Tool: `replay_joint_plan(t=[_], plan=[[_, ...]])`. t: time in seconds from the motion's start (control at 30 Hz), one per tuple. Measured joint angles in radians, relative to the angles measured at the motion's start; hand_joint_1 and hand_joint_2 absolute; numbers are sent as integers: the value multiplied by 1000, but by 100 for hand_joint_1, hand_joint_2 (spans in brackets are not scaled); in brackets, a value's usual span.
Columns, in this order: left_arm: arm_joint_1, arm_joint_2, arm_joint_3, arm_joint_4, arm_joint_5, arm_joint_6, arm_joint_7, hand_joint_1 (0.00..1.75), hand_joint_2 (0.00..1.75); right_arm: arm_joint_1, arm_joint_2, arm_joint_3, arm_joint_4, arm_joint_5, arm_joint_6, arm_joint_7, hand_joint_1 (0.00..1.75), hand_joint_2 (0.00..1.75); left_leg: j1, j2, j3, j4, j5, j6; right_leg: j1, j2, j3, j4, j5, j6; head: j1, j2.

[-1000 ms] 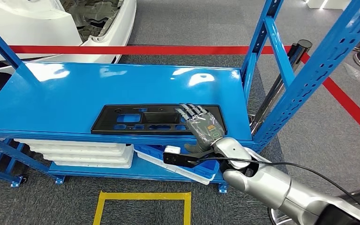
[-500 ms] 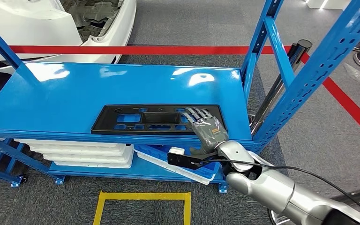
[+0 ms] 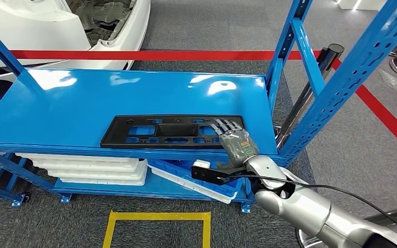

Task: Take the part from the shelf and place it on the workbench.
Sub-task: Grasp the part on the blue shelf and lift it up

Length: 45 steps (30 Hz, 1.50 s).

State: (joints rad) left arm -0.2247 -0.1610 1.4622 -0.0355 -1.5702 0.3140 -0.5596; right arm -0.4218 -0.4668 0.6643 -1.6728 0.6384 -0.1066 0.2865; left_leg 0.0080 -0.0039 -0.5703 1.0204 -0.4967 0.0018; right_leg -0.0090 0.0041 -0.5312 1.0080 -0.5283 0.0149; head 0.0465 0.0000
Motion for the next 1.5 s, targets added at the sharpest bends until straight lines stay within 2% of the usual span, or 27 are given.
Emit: replay_joint_plan(t=[0.8, 1.07, 1.5], plan=[[-2, 0, -1, 0, 0, 1, 15, 0, 0, 1, -46, -18, 19, -1, 11, 49, 0, 175, 0, 0, 0, 0, 0, 0, 0, 0, 0, 0, 0, 0, 0, 0], [-3, 0, -1, 0, 0, 2, 18, 0, 0, -16, -47, -14, 54, -21, 13, 22, 0, 175, 0, 0, 0, 0, 0, 0, 0, 0, 1, 0, 0, 0, 0, 0], [-6, 0, -1, 0, 0, 3, 24, 0, 0, -89, -31, 25, 149, 47, -74, -32, 0, 175, 0, 0, 0, 0, 0, 0, 0, -1, 1, 0, 0, 0, 0, 0]])
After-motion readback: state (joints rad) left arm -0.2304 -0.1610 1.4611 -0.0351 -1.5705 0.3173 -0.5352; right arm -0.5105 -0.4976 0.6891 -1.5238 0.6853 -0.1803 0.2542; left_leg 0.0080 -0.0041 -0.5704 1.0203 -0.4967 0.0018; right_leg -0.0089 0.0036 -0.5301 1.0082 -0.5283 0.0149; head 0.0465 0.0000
